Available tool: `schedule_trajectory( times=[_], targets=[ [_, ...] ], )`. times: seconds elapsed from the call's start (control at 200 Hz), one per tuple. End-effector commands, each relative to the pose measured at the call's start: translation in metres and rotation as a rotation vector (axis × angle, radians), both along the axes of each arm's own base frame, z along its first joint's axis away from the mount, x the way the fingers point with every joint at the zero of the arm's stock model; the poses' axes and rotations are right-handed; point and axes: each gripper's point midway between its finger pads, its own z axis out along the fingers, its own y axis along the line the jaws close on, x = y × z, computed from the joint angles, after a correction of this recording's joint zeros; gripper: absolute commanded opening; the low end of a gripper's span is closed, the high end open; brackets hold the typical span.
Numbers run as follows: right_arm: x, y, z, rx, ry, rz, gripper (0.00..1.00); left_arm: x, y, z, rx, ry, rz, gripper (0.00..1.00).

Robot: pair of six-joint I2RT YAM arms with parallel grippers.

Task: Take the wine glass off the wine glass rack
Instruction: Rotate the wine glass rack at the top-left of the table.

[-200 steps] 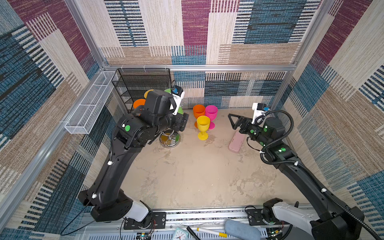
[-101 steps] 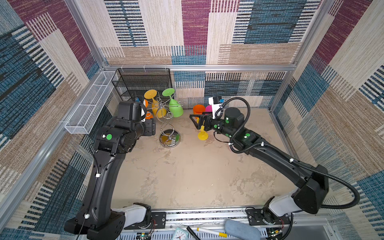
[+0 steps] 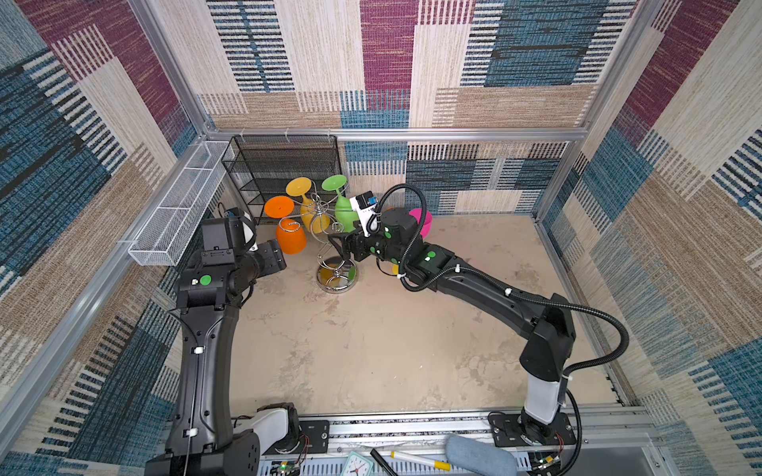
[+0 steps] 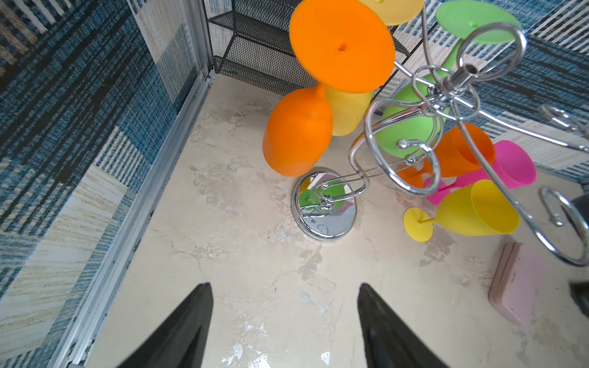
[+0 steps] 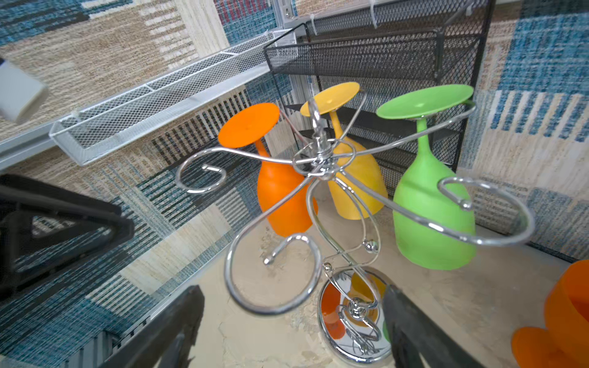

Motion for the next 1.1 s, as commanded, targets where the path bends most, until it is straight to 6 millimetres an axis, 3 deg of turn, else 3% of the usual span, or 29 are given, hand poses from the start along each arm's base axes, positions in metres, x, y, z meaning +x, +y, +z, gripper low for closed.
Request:
schedule_trajectory(
  times=[0.0, 0.215, 0.361, 0.676, 1.092],
  targets=[
    [0.014, 0.005, -0.001, -0.029, -0.018, -0.038, 0.85, 0.009, -0.005, 0.009, -0.080, -0.068, -0.001, 0.74],
    [0.028, 0.012, -0.008, -0.079, -0.029, -0.069, 0.77, 0.009, -0.008, 0.009, -0.098, -0.079, -0.012, 0.73],
    [0.030, 0.004, -0.010, -0.101, -0.046, -0.103, 0.72, 0.008, -0.008, 0.009, -0.102, -0.081, -0.015, 0.73],
    [0.039, -0.014, -0.001, -0.125, -0.090, -0.161, 0.72, 0.001, -0.007, 0.012, -0.101, -0.094, 0.001, 0.73],
    [0.066, -0.045, 0.003, -0.071, -0.059, -0.182, 0.72, -0.013, -0.006, 0.023, -0.103, -0.126, 0.018, 0.72]
  ],
)
